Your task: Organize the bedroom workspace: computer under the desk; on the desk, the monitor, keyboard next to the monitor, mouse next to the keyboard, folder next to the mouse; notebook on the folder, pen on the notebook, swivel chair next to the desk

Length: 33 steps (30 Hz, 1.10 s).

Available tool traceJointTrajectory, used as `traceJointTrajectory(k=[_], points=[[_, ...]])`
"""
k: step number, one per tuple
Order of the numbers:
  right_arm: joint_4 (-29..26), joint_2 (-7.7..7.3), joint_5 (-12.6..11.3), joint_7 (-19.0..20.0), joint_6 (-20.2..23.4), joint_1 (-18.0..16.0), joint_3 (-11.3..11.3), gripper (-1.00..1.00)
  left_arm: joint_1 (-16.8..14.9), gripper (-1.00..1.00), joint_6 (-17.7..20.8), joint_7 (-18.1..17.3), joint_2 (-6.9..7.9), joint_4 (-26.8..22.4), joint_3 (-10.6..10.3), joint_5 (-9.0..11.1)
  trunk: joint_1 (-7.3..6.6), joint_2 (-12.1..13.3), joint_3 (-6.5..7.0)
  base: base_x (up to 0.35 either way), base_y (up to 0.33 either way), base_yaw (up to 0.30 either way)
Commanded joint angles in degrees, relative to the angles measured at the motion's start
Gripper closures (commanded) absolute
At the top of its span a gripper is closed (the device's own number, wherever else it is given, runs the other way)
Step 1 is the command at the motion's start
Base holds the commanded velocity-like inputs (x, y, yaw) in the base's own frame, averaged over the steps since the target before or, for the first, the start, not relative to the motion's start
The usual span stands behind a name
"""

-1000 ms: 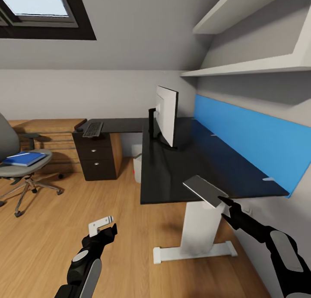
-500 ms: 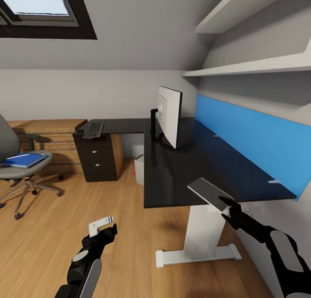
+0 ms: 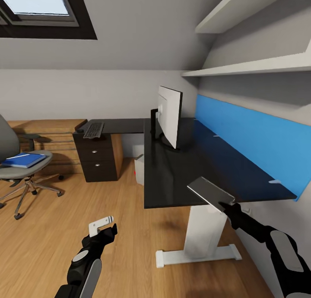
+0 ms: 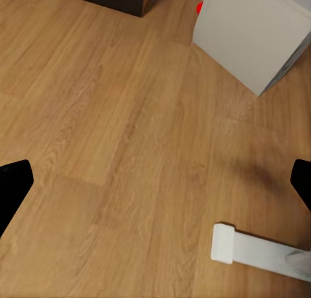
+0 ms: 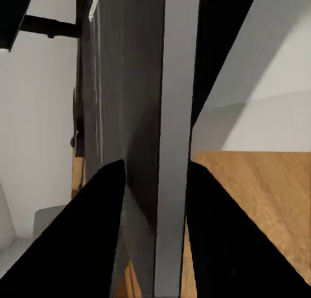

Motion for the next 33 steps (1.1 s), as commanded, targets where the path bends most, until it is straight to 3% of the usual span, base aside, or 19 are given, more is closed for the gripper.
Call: traceJointTrajectory(k=[1, 7, 14, 23, 25, 28, 32, 33], points=[[0.07, 0.01, 1.54, 0.34, 0.32, -0.02, -0.1, 1.0, -0.04, -1.0, 0.14, 0.54, 0.0, -0.07, -0.08, 0.6, 0.0, -0.02, -0.06, 0.0, 0.0, 0.0], [0.11, 0.01, 1.53, 0.51, 0.28, -0.01, -0.18, 1.0, -0.04, -1.0, 0.17, 0.54, -0.01, -0.07, -0.08, 0.6, 0.0, -0.02, -0.06, 0.0, 0.0, 0.0], [-0.25, 0.01, 1.72, 2.14, 0.2, -0.02, 0.0, 1.0, -0.04, -1.0, 0.12, 0.6, -0.02, -0.07, -0.08, 0.6, -1.54, 2.78, 1.19, 0.0, 0.0, 0.0], [-2.34, 0.08, 2.52, 4.85, -0.38, -0.03, 5.61, 1.0, -0.04, -1.0, 0.09, 0.63, -0.02, -0.07, -0.08, 0.6, -3.52, 6.39, 2.81, 0.0, 0.0, 0.0], [-6.83, 0.32, 4.15, 4.67, -1.25, -0.01, 8.39, 1.0, -0.04, -1.0, 0.09, 0.63, -0.02, -0.07, -0.08, 0.6, -3.96, 7.2, 3.17, 0.0, 0.0, 0.0], [-8.85, 0.88, 5.95, 4.66, -3.71, 0.0, 9.43, 1.0, -0.04, -1.0, 0.09, 0.63, -0.01, -0.07, -0.08, 0.6, -4.62, 8.4, 3.71, 0.0, 0.0, 0.0], [-9.86, 2.68, 8.03, 4.6, -7.79, -0.02, 10.42, 1.0, -0.04, -1.0, 0.06, 0.63, -0.01, -0.07, -0.08, 0.58, -5.06, 9.2, 4.07, 0.0, 0.0, 0.0], [-10.1, 4.22, 8.83, 4.29, -10.11, -0.01, 10.89, 1.0, -0.04, -1.0, 0.03, 0.63, -0.02, -0.07, -0.11, 0.55, -5.06, 9.2, 4.07, 0.0, 0.0, 0.0]])
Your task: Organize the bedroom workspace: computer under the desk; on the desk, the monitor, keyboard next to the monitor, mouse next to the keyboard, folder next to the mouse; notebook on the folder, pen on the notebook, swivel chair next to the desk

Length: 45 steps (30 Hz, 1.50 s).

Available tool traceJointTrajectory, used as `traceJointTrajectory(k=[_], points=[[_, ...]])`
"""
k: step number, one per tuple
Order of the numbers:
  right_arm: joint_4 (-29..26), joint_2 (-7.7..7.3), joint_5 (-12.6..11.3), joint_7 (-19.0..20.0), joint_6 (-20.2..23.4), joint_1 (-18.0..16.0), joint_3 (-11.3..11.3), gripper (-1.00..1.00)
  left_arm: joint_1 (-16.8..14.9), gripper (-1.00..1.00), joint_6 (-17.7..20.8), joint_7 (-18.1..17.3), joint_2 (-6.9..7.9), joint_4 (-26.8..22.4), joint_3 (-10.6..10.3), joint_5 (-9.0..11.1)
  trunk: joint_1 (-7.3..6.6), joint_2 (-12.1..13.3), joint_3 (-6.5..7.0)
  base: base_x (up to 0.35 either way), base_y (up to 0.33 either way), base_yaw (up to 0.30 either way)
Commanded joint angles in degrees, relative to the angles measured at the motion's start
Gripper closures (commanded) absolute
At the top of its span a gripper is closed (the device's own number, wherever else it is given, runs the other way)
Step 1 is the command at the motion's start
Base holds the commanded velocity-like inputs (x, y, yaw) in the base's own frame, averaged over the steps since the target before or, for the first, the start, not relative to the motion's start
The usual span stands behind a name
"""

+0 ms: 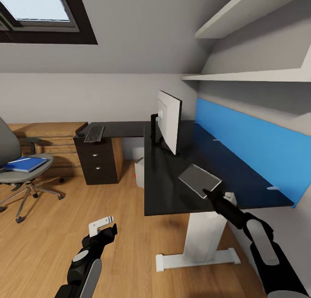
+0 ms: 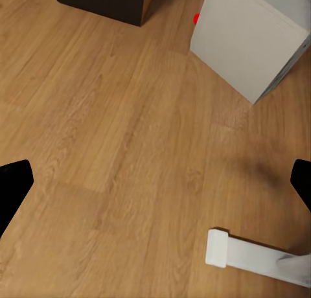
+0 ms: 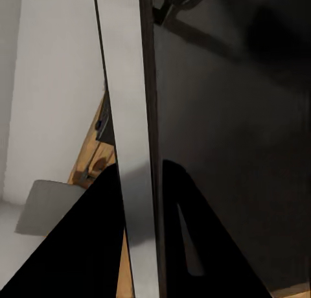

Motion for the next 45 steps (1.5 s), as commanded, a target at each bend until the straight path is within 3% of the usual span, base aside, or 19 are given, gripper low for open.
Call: traceJointTrajectory(k=[1, 4, 7, 9, 14, 15, 17, 24, 28, 37, 42, 45], points=[[-0.11, 1.26, 0.51, -0.37, -1.19, -0.04, 0.1, 1.0, -0.03, -1.0, 0.11, 0.51, 0.01, -0.08, -0.09, 0.62, -0.01, -0.03, -0.06, 0.0, 0.0, 0.0], [-1.08, 4.81, 0.98, -3.2, -3.82, -0.05, 0.76, 1.0, -0.03, -1.0, 0.13, 0.5, 0.01, -0.08, -0.12, 0.64, -0.01, -0.03, -0.06, 0.0, 0.0, 0.0], [-2.25, 8.49, 1.39, -6.67, -5.2, -0.04, 3.21, 1.0, -0.03, -1.0, 0.11, 0.51, 0.05, -0.08, -0.11, 0.64, -0.01, -0.03, -0.06, 0.0, 0.0, 0.0], [-2.51, 10.0, 1.45, -8.2, -6.45, -0.07, 5.12, 1.0, -0.03, -1.0, 0.16, 0.48, 0.08, -0.11, -0.08, 0.65, -0.01, -0.03, -0.06, 0.0, 0.0, 0.0], [-2.53, 11.76, 1.04, -10.12, -9.95, -0.07, 8.92, 1.0, -0.03, -1.0, 0.38, 0.4, 0.09, -0.16, -0.05, 0.7, -0.01, -0.03, -0.06, 0.0, 0.098, 0.0], [-2.53, 12.91, 0.86, -10.69, -10.89, -0.05, 9.92, 1.0, -0.03, -1.0, 0.42, 0.37, 0.1, -0.18, -0.04, 0.73, -0.01, -0.03, -0.06, 0.0, 0.267, 0.0], [-2.18, 13.5, 0.67, -10.73, -11.1, -0.04, 9.96, 1.0, -0.03, -1.0, 0.36, 0.37, 0.1, -0.25, -0.06, 0.73, -0.01, -0.03, -0.06, 0.0, 0.278, 0.0], [4.06, 13.71, -1.78, -9.67, -12.17, -0.04, 9.66, 1.0, -0.03, -1.0, 0.26, 0.36, 0.1, -0.3, -0.04, 0.8, -0.01, -0.03, -0.06, 0.0, 0.294, 0.0], [5.05, 13.33, -2.35, -7.07, -11.97, -0.04, 9.77, 1.0, -0.03, -1.0, 0.05, 0.36, 0.1, -0.25, -0.09, 0.83, -0.01, -0.03, -0.06, 0.0, 0.299, 0.0], [5.29, 13.34, -2.64, -6.46, -12.4, -0.04, 9.78, 1.0, -0.03, -1.0, 0.08, 0.36, 0.1, -0.25, -0.04, 0.75, -0.01, -0.03, -0.06, 0.0, 0.302, 0.0], [5.33, 13.59, -2.71, -6.39, -12.74, -0.04, 9.86, 1.0, -0.03, -1.0, 0.09, 0.35, 0.17, -0.26, 0.17, 0.74, -1.1, 1.98, 0.84, 0.0, 0.294, 0.0], [5.4, 13.68, -2.65, -6.45, -15.4, -0.04, 9.95, 1.0, -0.03, -1.0, 0.1, 0.34, 0.18, -0.26, 0.21, 0.74, -1.76, 3.18, 1.44, 0.033, 0.297, 0.052]])
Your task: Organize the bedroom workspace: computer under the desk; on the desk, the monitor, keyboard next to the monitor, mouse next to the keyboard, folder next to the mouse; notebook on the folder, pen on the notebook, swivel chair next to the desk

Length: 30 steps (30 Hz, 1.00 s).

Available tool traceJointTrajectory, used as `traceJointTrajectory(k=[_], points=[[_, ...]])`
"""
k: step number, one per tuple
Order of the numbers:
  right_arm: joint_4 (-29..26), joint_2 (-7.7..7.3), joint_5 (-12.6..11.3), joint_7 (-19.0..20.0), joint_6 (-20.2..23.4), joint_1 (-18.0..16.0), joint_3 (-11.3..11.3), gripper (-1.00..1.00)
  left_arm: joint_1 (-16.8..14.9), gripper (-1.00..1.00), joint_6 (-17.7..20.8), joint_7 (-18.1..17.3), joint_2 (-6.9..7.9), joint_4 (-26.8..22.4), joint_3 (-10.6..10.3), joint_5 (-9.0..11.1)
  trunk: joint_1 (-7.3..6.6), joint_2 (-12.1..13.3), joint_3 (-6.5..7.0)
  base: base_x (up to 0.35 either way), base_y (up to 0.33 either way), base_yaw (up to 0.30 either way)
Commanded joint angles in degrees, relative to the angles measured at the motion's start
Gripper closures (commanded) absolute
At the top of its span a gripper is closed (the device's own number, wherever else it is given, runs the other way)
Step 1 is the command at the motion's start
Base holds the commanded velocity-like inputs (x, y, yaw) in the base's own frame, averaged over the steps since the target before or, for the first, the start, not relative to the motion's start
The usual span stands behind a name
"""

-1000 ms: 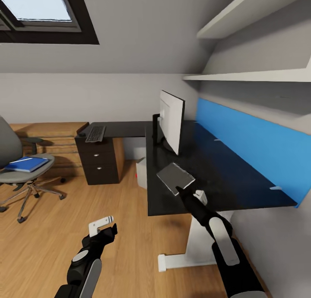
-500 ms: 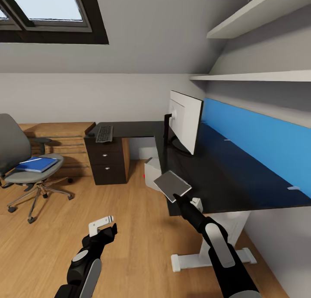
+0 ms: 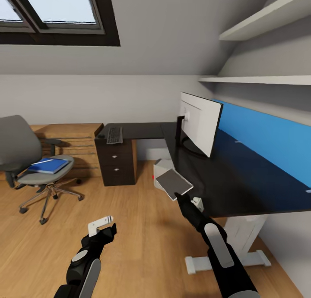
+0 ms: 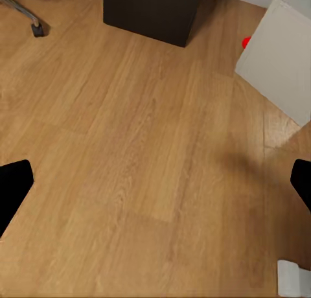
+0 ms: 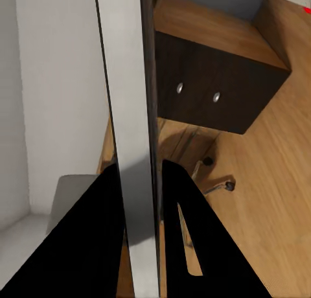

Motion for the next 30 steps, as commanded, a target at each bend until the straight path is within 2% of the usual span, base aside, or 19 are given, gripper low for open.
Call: traceJointTrajectory(k=[1, 11, 19, 30], points=[[0.02, 0.05, -0.31, -0.02, -2.24, -0.03, 0.06, 1.0, -0.04, -1.0, 0.11, 0.55, 0.02, -0.05, -0.08, 0.6, -0.22, 0.39, 0.18, 0.078, 0.299, 0.137], [0.1, -0.05, -0.34, 0.11, -3.48, -0.03, 0.68, 1.0, -0.04, -1.0, 0.11, 0.5, 0.66, -0.03, -0.08, 0.67, -2.42, 4.4, 2.59, 0.168, 0.272, 0.152], [0.11, -0.09, -0.39, 0.12, -3.55, -0.03, 0.66, 1.0, -0.04, -1.0, 0.12, 0.53, 0.73, 0.09, -0.13, 0.69, -4.18, 7.61, 4.1, 0.289, 0.201, 0.026], [0.07, -0.18, -0.4, 0.16, -3.7, -0.03, 0.6, 1.0, -0.04, -1.0, 0.19, 0.54, 0.73, 0.13, -0.11, 0.7, -4.18, 7.61, 4.1, 0.314, 0.166, 0.001]])
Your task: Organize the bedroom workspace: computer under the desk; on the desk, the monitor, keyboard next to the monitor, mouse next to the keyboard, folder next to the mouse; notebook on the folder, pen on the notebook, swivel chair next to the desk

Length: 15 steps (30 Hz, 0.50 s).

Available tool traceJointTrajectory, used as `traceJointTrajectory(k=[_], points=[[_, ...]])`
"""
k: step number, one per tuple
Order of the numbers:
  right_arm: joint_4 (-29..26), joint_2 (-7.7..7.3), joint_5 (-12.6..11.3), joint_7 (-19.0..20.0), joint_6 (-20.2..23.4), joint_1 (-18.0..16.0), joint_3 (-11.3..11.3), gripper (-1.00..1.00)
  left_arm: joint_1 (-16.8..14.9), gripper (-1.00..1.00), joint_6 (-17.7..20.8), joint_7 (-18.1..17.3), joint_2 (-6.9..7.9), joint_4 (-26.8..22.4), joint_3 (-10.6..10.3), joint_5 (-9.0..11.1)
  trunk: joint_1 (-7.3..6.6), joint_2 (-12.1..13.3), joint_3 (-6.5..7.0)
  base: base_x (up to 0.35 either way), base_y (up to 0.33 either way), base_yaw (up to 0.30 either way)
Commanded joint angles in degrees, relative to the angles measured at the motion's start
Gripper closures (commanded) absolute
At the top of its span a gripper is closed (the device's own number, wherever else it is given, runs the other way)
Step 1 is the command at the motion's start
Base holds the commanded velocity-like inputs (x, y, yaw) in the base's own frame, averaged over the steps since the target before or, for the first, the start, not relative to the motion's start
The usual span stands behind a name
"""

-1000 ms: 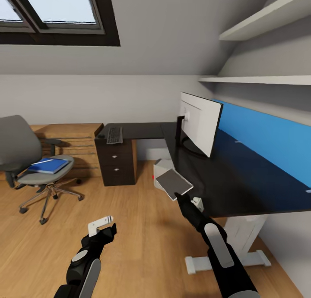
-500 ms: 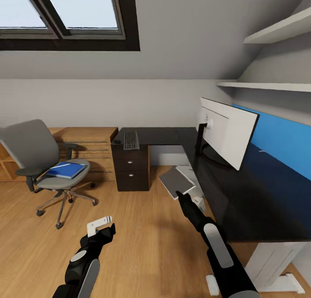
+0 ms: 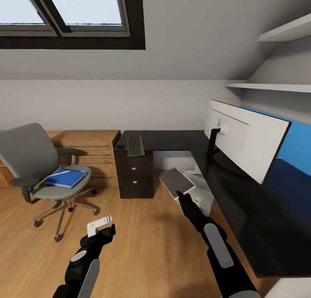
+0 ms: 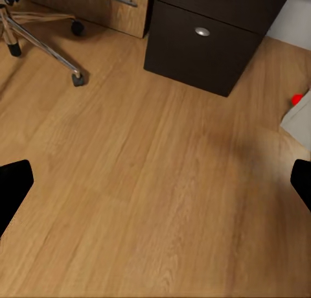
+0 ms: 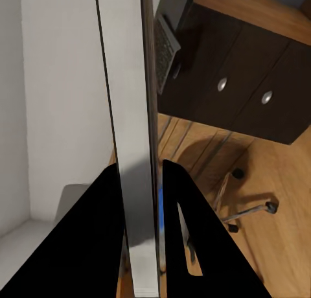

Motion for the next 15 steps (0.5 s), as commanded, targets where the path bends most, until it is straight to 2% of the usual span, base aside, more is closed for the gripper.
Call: traceJointTrajectory(k=[1, 7, 15], points=[[-0.03, 0.0, -0.44, 0.16, 0.23, -0.03, -0.08, 1.0, -0.04, -1.0, 0.12, 0.54, 0.02, -0.06, -0.09, 0.6, 0.03, -0.03, -0.06, 0.316, 0.16, 0.0], [-0.03, -0.23, -0.21, 0.09, 0.49, -0.03, -0.24, 1.0, -0.04, -1.0, 0.08, 0.55, 0.02, 0.28, -0.13, 0.5, 0.03, -0.03, -0.06, 0.316, 0.112, 0.0], [-0.04, -1.2, 0.01, 0.07, 0.16, -0.03, -0.28, 1.0, -0.04, -1.0, 0.03, 0.55, -0.04, 1.09, -0.22, 0.41, 0.03, -0.03, -0.06, 0.322, 0.023, 0.0]])
